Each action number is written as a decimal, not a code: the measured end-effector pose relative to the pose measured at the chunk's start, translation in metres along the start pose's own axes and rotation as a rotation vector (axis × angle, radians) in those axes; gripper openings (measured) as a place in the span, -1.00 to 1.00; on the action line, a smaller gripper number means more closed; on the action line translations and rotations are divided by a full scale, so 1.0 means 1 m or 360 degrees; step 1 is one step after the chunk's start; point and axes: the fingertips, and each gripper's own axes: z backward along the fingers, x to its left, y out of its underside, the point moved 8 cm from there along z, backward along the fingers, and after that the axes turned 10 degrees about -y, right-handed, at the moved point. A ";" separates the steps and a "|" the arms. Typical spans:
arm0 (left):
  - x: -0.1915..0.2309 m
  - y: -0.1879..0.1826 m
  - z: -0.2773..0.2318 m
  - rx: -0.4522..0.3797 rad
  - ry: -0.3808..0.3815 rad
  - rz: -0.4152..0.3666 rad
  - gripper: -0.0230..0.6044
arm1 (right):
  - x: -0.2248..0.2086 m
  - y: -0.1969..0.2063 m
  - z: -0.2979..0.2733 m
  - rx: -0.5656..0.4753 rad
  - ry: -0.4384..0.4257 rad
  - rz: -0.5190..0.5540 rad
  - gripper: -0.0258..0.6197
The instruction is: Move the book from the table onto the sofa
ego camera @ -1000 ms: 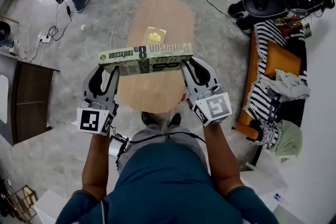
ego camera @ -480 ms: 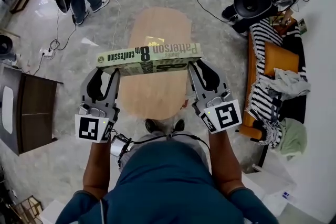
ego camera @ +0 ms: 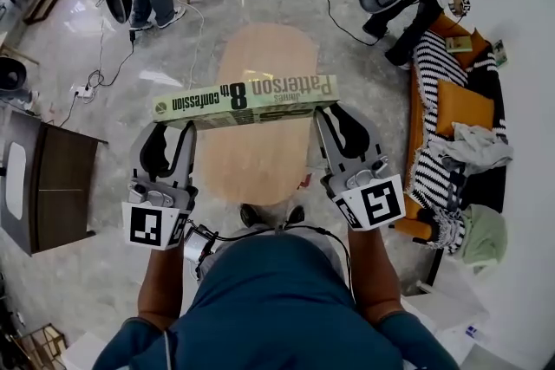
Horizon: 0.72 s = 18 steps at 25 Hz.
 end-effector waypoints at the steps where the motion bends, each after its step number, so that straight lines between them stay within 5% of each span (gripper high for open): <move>1: -0.002 -0.003 -0.002 -0.0007 0.0005 0.0009 -0.42 | -0.002 -0.003 0.001 -0.0006 0.0004 0.0005 -0.67; 12: -0.049 -0.012 -0.015 -0.0007 0.0084 -0.0006 -0.42 | -0.025 -0.009 0.049 -0.0025 0.0080 0.0010 -0.67; 18: -0.137 -0.008 -0.039 -0.0003 0.0169 0.0007 -0.42 | -0.076 0.002 0.126 -0.0032 0.0152 -0.0007 -0.67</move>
